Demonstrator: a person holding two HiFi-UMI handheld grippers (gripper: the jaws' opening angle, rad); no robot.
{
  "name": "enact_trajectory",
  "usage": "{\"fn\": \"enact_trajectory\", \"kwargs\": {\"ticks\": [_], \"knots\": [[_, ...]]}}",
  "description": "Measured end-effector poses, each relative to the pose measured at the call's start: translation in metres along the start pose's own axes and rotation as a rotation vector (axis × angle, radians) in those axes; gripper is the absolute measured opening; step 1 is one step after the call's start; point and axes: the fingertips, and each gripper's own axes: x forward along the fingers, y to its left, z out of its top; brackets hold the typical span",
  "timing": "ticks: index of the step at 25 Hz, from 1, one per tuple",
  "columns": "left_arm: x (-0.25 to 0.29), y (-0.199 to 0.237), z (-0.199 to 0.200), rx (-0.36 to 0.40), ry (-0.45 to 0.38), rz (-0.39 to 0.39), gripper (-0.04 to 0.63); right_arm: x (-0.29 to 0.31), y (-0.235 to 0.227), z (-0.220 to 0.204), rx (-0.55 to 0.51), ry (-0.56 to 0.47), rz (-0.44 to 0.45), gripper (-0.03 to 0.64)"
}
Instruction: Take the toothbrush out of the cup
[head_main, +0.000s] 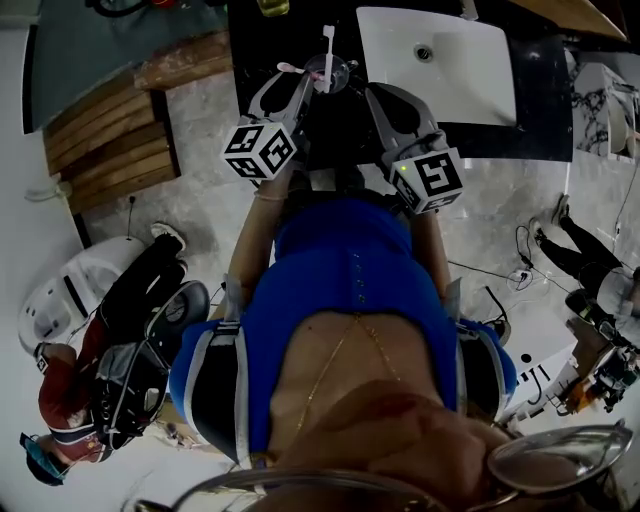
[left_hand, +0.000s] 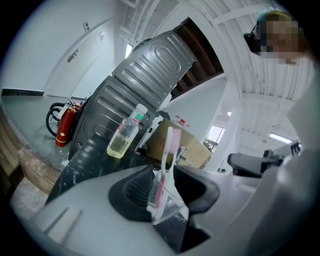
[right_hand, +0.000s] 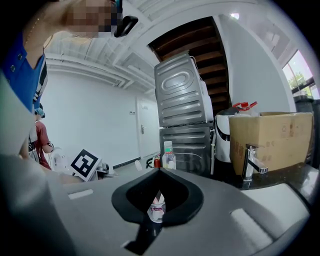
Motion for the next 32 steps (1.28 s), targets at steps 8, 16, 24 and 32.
{"fn": "enact_trajectory", "kwargs": {"ticks": [8, 16, 24, 32], "knots": [[0.006, -0.002, 0.0, 0.013, -0.001, -0.013, 0.061, -0.003, -0.004, -0.002, 0.005, 0.001, -0.006, 0.002], [0.003, -0.007, 0.002, 0.048, -0.005, -0.025, 0.029, -0.01, -0.008, -0.002, 0.006, -0.007, -0.018, 0.002], [-0.003, -0.017, 0.016, 0.097, -0.035, -0.035, 0.028, -0.015, -0.009, -0.001, 0.008, -0.019, -0.016, 0.002], [-0.029, -0.034, 0.046, 0.152, -0.111, -0.032, 0.028, -0.022, -0.002, 0.001, 0.001, -0.033, -0.006, 0.002]]}}
